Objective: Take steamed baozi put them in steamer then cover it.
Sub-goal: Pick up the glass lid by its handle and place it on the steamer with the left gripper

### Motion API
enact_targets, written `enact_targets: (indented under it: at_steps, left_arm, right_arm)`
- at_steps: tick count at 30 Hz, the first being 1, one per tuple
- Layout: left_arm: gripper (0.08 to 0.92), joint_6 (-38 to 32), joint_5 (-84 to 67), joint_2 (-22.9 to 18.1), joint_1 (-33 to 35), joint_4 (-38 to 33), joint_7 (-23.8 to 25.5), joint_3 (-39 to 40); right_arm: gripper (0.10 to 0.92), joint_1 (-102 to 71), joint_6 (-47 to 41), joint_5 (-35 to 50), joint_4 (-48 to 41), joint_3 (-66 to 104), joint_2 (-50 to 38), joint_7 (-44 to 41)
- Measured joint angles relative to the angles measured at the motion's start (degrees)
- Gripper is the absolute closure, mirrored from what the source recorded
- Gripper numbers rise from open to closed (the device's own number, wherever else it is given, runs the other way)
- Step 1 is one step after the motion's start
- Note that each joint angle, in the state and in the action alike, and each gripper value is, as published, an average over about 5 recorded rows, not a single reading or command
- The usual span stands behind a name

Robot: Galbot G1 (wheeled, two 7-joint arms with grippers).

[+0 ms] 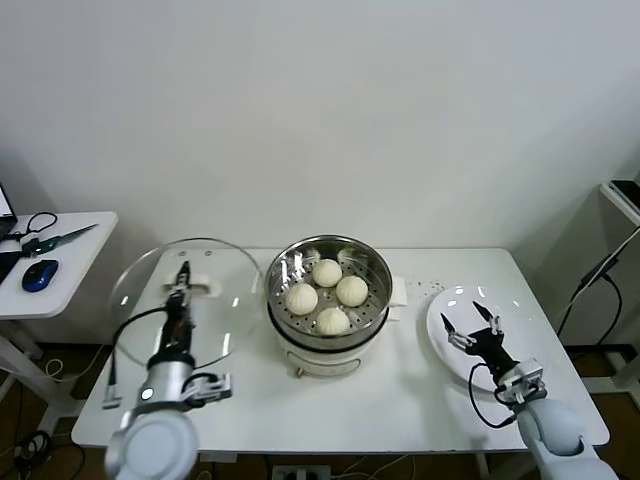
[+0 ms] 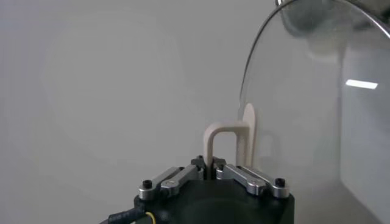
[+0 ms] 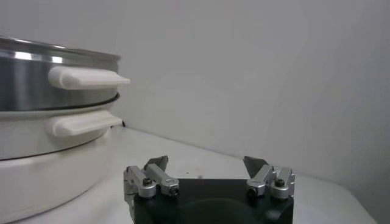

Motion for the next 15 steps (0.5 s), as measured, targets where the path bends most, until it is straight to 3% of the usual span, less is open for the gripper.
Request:
enact_targets:
  at_steps: [6, 15]
  left_arm:
    - [0.853, 4.06, 4.68, -2.55, -8.32, 1.88, 6.51, 9.82]
    - [0.853, 7.89, 10.0, -11.45, -17.79, 8.32, 11.36, 21.32]
  right_arm:
    - [0.203, 0.06, 0.42, -0.14, -0.94, 0.55, -0.07, -0.29]
    - [0.203, -0.52, 1.19, -0.09, -2.15, 1.75, -0.33, -0.93]
